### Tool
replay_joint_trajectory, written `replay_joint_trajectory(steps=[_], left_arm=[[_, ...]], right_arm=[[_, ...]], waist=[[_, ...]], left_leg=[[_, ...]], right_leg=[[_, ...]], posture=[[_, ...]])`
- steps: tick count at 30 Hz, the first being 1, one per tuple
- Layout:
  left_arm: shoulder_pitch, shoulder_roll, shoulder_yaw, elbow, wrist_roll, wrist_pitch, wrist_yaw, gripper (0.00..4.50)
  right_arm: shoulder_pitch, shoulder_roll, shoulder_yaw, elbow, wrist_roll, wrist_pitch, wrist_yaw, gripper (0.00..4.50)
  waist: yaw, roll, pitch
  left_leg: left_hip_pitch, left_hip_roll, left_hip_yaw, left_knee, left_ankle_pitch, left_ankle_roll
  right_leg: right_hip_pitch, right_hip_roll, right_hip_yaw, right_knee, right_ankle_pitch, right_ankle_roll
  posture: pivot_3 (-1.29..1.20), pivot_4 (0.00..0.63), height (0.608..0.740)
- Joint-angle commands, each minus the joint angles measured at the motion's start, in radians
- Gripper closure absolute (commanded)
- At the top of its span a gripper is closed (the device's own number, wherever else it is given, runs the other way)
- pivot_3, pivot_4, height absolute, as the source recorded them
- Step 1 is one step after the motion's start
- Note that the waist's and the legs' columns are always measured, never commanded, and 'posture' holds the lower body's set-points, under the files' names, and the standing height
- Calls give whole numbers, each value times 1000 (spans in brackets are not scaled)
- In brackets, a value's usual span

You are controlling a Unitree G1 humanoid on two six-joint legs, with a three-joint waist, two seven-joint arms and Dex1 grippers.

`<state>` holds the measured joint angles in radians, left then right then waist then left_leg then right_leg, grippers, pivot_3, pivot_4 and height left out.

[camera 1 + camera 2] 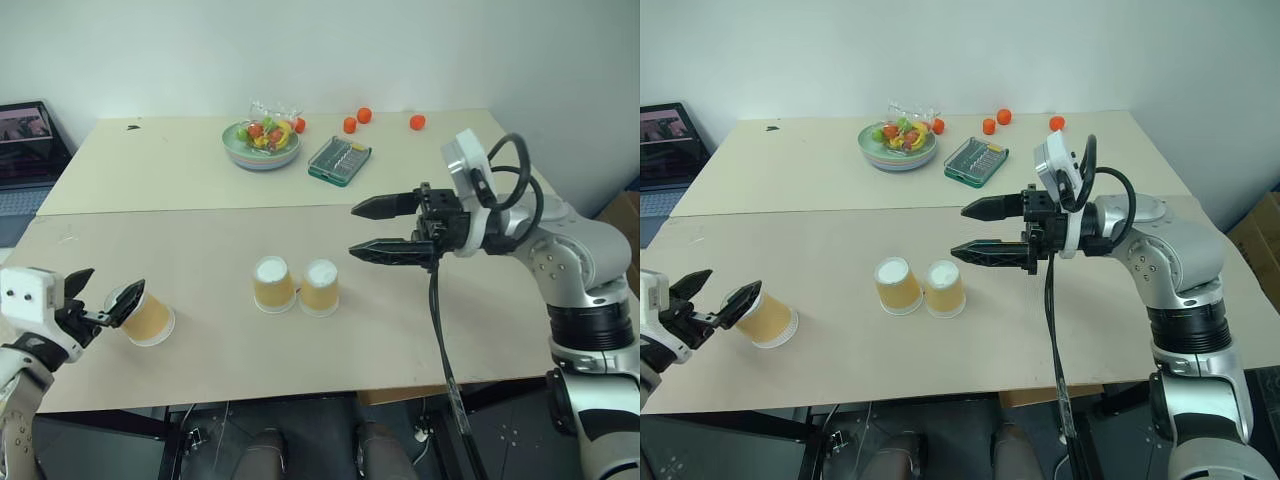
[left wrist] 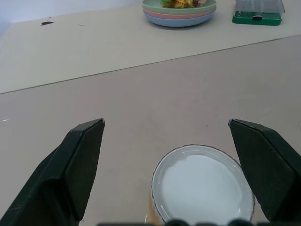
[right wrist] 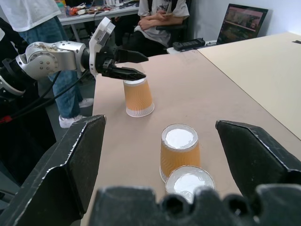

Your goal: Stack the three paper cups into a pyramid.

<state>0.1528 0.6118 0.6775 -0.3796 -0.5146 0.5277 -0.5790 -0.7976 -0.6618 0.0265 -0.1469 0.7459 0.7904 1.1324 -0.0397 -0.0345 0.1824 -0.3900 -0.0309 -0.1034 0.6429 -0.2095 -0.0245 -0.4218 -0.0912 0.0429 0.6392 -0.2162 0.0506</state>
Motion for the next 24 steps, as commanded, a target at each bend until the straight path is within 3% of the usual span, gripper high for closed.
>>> replay_joint_trajectory(steps=[1,11,24], left_arm=[[5,15,12,-25,-10,-6,10,0],[70,-20,-57,-4,40,-78,2,0],[6,4,-104,36,33,-119,15,0]], right_arm=[[-18,2,-14,-11,-10,-18,-8,111],[-21,7,-20,-15,-13,-12,-21,111],[-3,-8,-24,-33,-16,-9,-36,111]], waist=[[0,0,0],[1,0,0],[0,0,0]], left_leg=[[0,0,0,0,0,0],[0,0,0,0,0,0],[0,0,0,0,0,0]], right_leg=[[0,0,0,0,0,0],[0,0,0,0,0,0],[0,1,0,0,0,0]], posture=[[0,150,740],[0,150,740],[0,150,740]])
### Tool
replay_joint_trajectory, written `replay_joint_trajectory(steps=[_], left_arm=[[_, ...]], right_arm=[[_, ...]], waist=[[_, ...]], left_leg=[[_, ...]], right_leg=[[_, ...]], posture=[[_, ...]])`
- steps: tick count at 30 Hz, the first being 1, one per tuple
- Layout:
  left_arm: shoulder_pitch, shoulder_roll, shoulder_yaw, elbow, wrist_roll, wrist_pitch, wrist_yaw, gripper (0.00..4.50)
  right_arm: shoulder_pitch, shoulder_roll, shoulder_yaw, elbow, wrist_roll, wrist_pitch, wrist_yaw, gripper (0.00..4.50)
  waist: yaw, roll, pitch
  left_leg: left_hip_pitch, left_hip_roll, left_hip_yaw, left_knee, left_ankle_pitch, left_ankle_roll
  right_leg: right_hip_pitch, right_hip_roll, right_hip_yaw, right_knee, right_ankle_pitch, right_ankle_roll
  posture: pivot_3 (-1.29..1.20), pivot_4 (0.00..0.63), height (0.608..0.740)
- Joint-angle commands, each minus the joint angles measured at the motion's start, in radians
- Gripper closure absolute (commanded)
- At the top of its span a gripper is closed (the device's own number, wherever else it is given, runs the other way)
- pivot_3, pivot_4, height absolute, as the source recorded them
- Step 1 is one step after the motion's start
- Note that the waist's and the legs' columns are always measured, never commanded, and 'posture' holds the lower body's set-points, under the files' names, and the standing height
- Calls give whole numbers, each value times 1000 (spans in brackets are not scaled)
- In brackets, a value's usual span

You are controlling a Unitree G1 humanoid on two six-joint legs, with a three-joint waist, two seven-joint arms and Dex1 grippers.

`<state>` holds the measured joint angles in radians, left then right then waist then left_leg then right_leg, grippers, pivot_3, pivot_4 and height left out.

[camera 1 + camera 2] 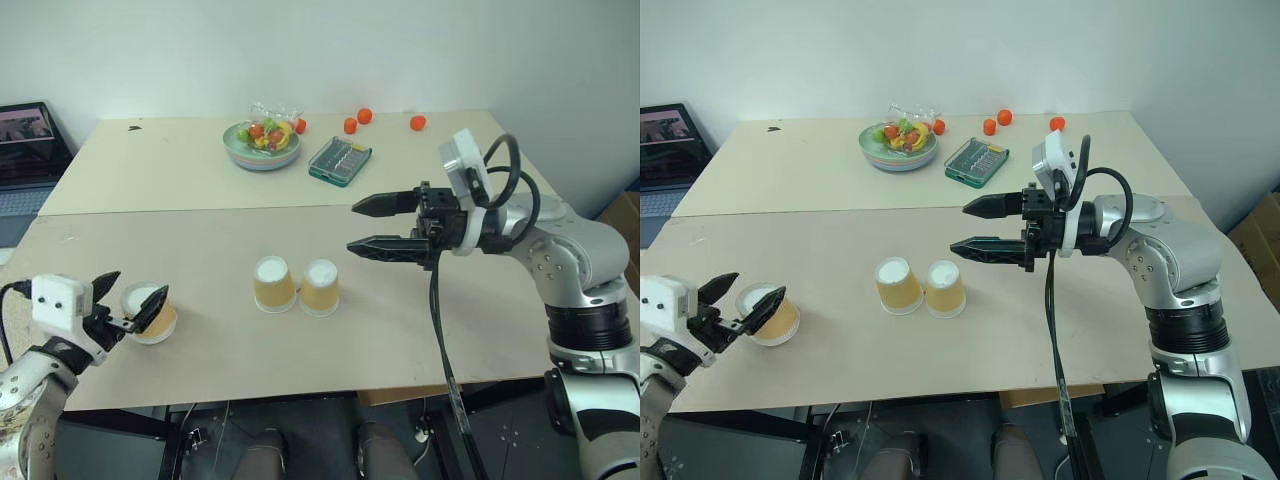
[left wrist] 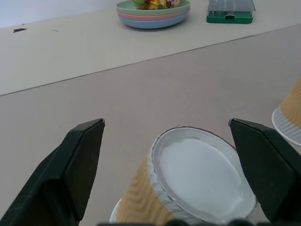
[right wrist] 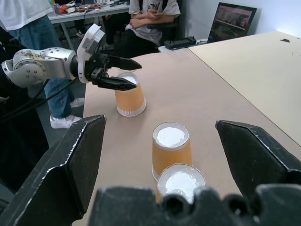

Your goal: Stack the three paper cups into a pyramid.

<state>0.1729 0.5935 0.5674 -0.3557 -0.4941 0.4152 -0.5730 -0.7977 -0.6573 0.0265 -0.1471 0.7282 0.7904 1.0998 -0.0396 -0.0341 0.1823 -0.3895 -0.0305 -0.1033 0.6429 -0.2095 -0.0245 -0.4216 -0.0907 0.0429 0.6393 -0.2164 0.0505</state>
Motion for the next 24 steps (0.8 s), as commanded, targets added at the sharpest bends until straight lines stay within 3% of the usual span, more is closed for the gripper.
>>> replay_joint_trajectory(steps=[1,11,24], left_arm=[[-29,28,7,16,9,-4,11,0],[-68,43,2,16,-12,19,16,0],[10,28,20,-11,-19,16,6,0]], right_arm=[[0,-14,-25,-33,1,-8,-4,111],[15,-27,-30,-45,3,-4,-8,111],[25,-39,-24,-44,0,-4,-15,111]], waist=[[0,0,0],[0,0,0],[0,0,0]], left_leg=[[0,0,0,0,0,0],[-1,0,0,0,0,0],[-1,0,0,0,0,0]], right_leg=[[0,0,0,0,0,0],[-1,0,0,-1,0,0],[0,0,0,-1,0,0]], posture=[[0,150,740],[0,150,740],[0,150,740]])
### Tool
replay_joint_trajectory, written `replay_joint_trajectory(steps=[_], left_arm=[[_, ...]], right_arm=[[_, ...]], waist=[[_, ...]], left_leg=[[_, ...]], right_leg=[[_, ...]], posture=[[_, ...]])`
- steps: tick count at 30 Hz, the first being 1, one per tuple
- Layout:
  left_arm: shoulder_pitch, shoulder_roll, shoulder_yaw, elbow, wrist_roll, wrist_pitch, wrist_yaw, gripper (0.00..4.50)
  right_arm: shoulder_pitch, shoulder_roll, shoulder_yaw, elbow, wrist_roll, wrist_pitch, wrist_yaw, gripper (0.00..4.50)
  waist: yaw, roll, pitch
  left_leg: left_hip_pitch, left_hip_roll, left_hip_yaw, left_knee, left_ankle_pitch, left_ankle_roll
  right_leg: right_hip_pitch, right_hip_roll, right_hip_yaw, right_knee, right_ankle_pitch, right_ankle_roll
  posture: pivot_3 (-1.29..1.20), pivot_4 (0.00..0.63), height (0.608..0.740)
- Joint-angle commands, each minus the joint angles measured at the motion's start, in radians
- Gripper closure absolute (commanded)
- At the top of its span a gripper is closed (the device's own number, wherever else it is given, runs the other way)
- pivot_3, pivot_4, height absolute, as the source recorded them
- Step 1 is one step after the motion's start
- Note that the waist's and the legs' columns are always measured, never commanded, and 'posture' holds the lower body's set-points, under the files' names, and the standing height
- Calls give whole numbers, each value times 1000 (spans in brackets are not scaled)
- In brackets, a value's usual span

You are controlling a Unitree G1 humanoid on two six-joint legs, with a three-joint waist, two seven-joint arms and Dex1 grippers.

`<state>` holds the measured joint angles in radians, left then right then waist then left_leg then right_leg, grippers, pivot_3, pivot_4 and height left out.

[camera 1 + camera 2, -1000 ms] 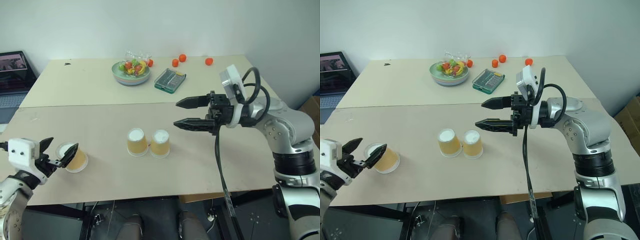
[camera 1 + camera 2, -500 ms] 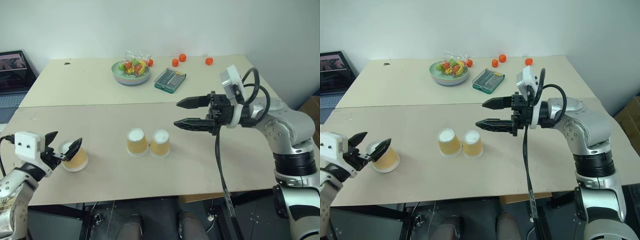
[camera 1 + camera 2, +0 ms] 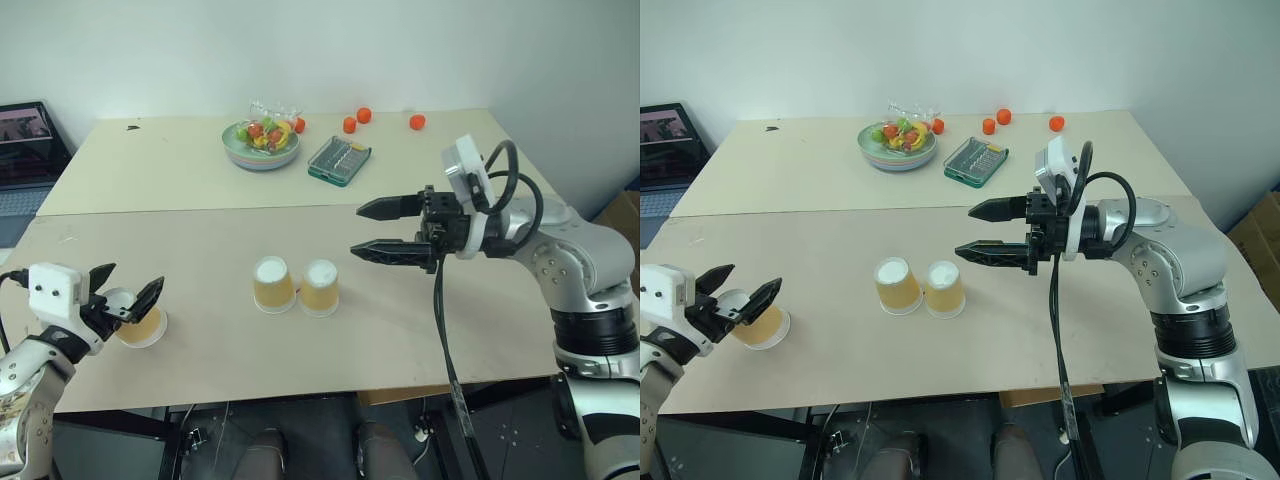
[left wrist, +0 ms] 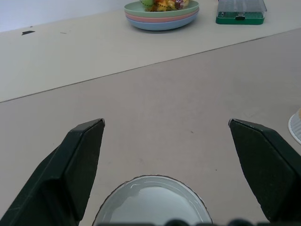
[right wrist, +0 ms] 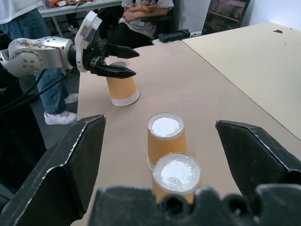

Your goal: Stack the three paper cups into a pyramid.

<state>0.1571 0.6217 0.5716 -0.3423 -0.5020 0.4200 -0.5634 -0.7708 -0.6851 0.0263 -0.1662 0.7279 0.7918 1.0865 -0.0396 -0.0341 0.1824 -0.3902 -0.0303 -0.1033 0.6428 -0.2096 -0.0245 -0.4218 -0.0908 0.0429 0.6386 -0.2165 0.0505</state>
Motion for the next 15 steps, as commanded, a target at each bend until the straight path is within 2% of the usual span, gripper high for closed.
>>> replay_joint_trajectory(steps=[1,15], left_arm=[[20,8,25,-39,-26,27,1,0],[-91,50,15,-72,-59,88,29,0]], right_arm=[[-1,-9,-21,-21,-3,-8,-3,111],[1,-1,-21,-29,-5,-3,-14,111]], waist=[[0,0,0],[-1,0,0]], left_leg=[[0,0,0,0,0,0],[-1,0,0,0,0,0]], right_leg=[[0,0,0,0,0,0],[0,0,0,-1,0,0]], posture=[[0,150,740],[0,150,740]])
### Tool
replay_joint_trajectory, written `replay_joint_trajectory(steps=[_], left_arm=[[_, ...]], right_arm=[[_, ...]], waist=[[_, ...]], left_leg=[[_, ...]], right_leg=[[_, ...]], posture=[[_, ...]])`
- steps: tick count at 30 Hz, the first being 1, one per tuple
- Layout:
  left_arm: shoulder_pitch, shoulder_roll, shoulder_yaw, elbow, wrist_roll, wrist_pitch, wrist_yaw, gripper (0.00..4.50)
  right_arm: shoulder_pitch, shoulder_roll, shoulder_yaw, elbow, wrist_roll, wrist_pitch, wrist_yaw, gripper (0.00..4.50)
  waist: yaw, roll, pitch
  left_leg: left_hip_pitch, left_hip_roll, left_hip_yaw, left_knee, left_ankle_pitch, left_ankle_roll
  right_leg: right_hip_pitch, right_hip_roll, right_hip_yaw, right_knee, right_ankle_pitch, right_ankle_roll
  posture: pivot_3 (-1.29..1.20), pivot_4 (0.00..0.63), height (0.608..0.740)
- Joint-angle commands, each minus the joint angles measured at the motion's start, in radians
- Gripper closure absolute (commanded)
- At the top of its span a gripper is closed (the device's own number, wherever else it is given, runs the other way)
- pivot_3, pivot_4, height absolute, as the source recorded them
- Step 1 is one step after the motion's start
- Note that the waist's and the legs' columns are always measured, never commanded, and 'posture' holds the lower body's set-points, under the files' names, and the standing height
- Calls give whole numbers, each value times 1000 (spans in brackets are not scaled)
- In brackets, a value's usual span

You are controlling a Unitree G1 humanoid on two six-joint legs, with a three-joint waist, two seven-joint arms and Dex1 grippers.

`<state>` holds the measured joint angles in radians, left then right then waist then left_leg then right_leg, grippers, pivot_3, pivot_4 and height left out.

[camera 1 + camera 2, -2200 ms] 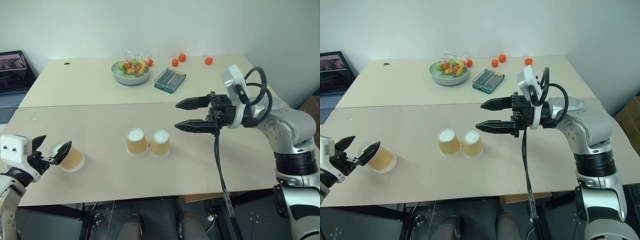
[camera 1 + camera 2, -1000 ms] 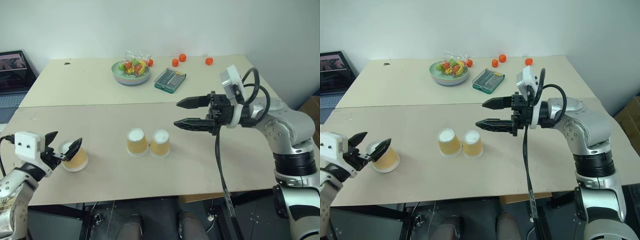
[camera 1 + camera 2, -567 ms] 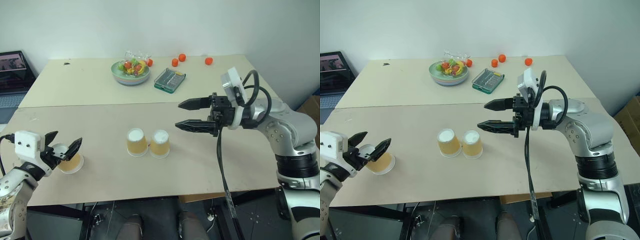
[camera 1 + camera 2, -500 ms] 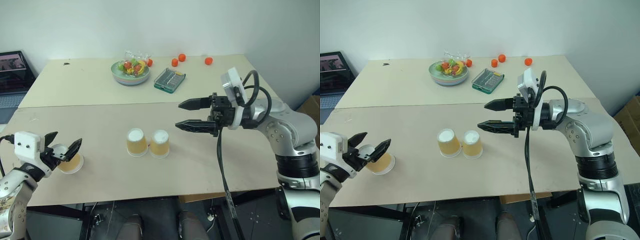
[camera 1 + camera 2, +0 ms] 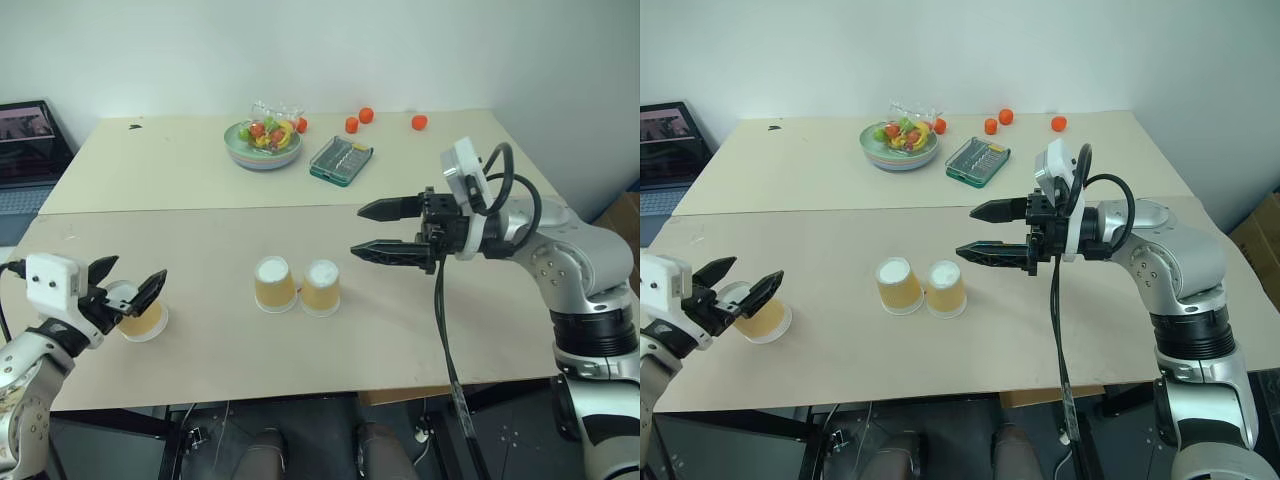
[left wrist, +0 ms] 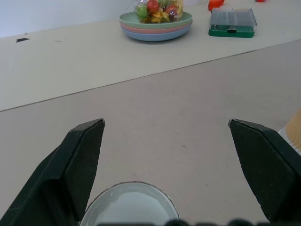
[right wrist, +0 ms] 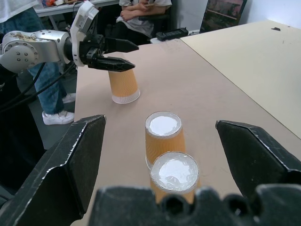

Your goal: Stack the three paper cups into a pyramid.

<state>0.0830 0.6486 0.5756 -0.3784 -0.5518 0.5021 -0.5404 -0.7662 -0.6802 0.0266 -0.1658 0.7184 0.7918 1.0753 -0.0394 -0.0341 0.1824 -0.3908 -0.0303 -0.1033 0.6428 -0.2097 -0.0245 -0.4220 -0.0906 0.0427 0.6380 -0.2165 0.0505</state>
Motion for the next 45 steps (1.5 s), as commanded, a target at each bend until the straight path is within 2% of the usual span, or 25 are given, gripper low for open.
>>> replay_joint_trajectory(steps=[1,14,21,29,37,45], left_arm=[[-17,25,12,-42,-10,7,7,0],[115,19,122,-115,-44,42,0,0],[156,-33,84,-104,-13,-4,14,0],[114,-56,36,-50,20,-42,25,0],[88,-39,46,-29,28,-51,16,0],[127,-73,40,17,46,-88,13,0]], right_arm=[[-1,-8,-23,-31,6,-1,-4,111],[-3,13,2,-9,-5,-18,12,111],[-14,15,11,-7,-9,-9,31,111],[-10,-13,-4,-29,2,13,34,111],[-4,-14,-4,-36,1,13,27,111],[-8,-11,-2,-32,0,12,26,111]], waist=[[-2,0,0],[-1,0,0],[1,0,0],[4,0,0],[2,0,0],[2,0,0]], left_leg=[[0,0,0,0,0,0],[0,0,0,0,0,0],[0,1,0,0,0,0],[-1,2,0,0,0,0],[-1,2,0,0,0,0],[-1,2,0,0,-1,0]], right_leg=[[0,0,0,0,0,0],[0,0,0,-1,0,0],[0,1,-1,-3,0,0],[1,1,-1,-6,0,-1],[1,2,-1,-6,0,-1],[1,1,-1,-7,0,-1]], posture=[[0,150,740],[0,150,740],[0,150,740],[0,150,740],[0,150,740],[0,150,740]])
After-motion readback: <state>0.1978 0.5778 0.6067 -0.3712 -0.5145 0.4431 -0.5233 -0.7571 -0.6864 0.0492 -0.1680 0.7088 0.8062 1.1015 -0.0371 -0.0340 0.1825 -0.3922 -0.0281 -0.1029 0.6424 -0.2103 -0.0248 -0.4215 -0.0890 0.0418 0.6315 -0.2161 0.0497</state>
